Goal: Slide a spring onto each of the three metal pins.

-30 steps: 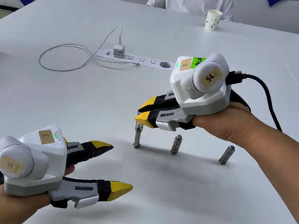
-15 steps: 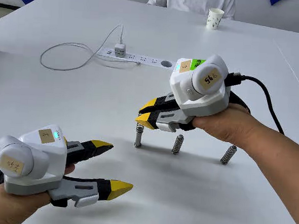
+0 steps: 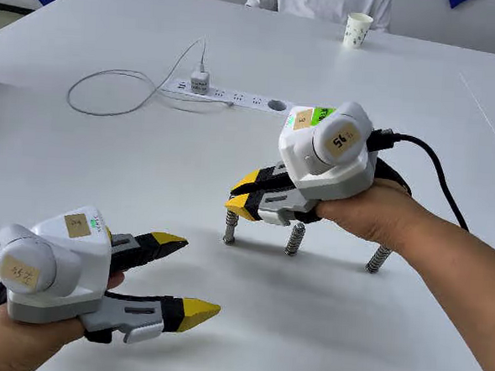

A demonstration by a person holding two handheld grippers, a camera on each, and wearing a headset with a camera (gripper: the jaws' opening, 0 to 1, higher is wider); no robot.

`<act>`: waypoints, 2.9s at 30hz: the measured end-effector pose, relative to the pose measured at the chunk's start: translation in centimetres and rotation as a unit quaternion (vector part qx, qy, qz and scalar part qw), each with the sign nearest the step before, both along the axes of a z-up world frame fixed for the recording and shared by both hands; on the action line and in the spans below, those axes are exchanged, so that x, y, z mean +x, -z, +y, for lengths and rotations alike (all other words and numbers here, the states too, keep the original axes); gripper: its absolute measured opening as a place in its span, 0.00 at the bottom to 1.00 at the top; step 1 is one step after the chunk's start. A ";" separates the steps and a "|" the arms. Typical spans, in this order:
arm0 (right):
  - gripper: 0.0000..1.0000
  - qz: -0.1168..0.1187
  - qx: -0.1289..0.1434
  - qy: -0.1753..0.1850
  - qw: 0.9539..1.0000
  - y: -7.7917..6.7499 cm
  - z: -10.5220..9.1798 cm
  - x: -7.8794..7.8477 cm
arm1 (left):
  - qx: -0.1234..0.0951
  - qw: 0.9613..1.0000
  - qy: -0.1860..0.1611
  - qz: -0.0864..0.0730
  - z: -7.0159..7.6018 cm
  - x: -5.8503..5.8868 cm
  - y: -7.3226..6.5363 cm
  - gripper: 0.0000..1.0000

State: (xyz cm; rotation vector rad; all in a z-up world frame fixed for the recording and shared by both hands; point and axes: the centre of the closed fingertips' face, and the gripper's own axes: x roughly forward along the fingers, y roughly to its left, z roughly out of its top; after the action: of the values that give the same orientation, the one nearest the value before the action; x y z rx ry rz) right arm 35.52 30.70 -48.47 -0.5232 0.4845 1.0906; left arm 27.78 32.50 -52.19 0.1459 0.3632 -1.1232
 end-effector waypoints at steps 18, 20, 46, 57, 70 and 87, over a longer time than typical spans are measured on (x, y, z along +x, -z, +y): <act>0.11 0.010 -0.011 -0.001 1.000 1.4 0.2 -0.1 | 0.001 1.000 -0.003 0.000 0.2 -0.1 0.0 0.60; 0.11 0.011 -0.012 0.000 1.000 1.5 0.2 -0.1 | 0.000 1.000 -0.003 0.000 0.2 -0.1 0.0 0.60; 0.11 0.024 -0.018 0.001 1.000 2.8 0.3 -0.2 | 0.000 1.000 -0.006 0.002 0.4 0.0 0.1 0.60; 0.11 0.025 -0.025 -0.001 0.999 3.4 0.4 -0.3 | 0.000 1.000 -0.006 0.003 0.4 0.1 0.1 0.60; 0.12 0.028 -0.023 0.001 0.999 3.4 0.3 -0.2 | 0.000 1.000 -0.007 0.004 0.4 0.1 0.1 0.60; 0.22 0.032 -0.021 0.008 0.999 3.5 0.1 -0.2 | 0.000 1.000 -0.005 0.003 0.3 -0.1 0.1 0.60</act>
State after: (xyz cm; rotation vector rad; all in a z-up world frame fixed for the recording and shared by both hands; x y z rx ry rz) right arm 35.28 30.81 -51.93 -0.5209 0.5674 1.0855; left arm 27.71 32.84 -52.26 0.1411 0.3683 -1.1145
